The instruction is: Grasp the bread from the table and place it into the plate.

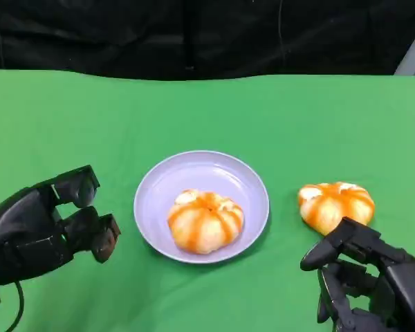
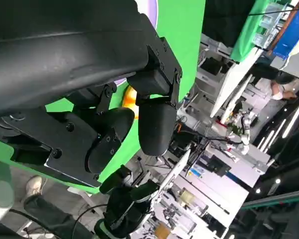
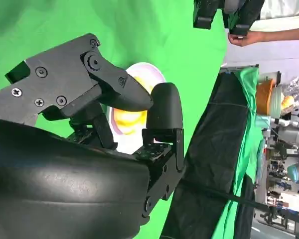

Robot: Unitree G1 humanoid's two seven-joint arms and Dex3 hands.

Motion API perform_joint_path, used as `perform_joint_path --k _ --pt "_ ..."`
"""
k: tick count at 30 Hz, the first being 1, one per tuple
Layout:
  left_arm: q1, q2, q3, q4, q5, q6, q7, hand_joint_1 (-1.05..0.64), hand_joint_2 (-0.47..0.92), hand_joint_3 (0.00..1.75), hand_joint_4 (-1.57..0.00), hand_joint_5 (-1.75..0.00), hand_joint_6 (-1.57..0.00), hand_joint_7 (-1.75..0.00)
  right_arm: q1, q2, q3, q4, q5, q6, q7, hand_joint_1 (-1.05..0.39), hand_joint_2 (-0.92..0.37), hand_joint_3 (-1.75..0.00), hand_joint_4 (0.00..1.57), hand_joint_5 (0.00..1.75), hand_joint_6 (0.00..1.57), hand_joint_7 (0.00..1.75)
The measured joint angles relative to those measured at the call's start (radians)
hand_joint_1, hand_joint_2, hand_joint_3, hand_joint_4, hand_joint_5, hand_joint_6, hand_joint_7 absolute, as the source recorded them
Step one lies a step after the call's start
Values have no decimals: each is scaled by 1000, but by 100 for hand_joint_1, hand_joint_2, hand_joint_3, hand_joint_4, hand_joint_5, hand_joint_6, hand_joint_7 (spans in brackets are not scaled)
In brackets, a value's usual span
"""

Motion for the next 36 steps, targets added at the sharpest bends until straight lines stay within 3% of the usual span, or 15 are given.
perform_joint_path --k 36 --pt "29 0 -1 -38 29 -36 16 -7 57 132 -84 -175 -71 -175 0 0 3 -1 -1 0 0 -8 -67 -104 74 175 64 158"
